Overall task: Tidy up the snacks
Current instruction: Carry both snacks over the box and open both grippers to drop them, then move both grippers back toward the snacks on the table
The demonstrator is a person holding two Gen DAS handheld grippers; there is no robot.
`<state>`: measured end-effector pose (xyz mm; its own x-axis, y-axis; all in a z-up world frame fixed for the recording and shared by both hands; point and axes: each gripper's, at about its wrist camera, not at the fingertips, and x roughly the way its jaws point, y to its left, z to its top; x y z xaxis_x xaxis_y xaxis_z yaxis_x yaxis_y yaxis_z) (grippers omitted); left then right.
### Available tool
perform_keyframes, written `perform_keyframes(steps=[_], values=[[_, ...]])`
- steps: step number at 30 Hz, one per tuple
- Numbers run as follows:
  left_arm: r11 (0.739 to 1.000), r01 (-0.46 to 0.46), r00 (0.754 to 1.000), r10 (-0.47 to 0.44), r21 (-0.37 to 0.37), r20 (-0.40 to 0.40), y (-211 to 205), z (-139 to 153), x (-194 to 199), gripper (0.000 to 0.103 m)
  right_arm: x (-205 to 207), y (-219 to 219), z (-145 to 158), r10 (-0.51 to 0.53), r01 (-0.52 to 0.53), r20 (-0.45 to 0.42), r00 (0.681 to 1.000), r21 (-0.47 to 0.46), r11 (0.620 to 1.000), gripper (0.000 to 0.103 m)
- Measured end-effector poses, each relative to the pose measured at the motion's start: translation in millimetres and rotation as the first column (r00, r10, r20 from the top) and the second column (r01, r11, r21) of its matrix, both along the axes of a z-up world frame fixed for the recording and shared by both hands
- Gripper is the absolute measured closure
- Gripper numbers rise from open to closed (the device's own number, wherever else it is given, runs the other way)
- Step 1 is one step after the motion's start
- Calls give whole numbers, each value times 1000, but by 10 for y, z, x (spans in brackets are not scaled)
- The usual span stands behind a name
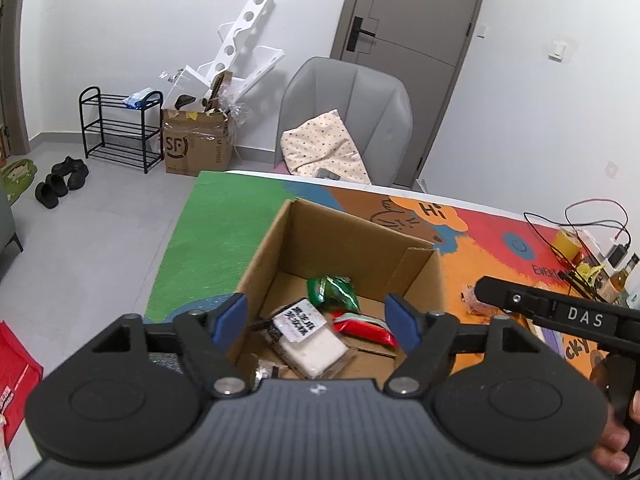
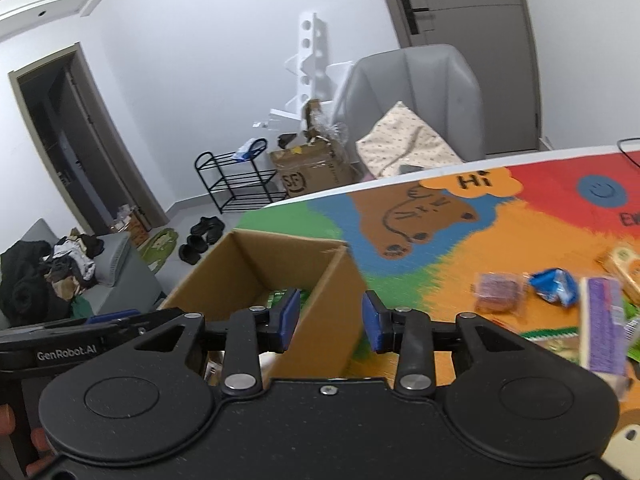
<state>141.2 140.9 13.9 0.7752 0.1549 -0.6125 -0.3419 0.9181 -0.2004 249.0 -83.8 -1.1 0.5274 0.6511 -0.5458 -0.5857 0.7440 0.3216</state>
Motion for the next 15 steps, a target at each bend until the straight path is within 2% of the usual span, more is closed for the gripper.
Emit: perform_keyframes(steps=[6, 15], values=[[999, 44, 999, -44, 1, -4, -177, -24, 79, 21, 17, -257, -70, -46, 46, -16, 999, -13, 999, 63], [995, 100, 995, -100, 4, -14, -476, -38, 178, 20, 13, -654, -116, -100, 100, -26, 995, -11, 995, 54]])
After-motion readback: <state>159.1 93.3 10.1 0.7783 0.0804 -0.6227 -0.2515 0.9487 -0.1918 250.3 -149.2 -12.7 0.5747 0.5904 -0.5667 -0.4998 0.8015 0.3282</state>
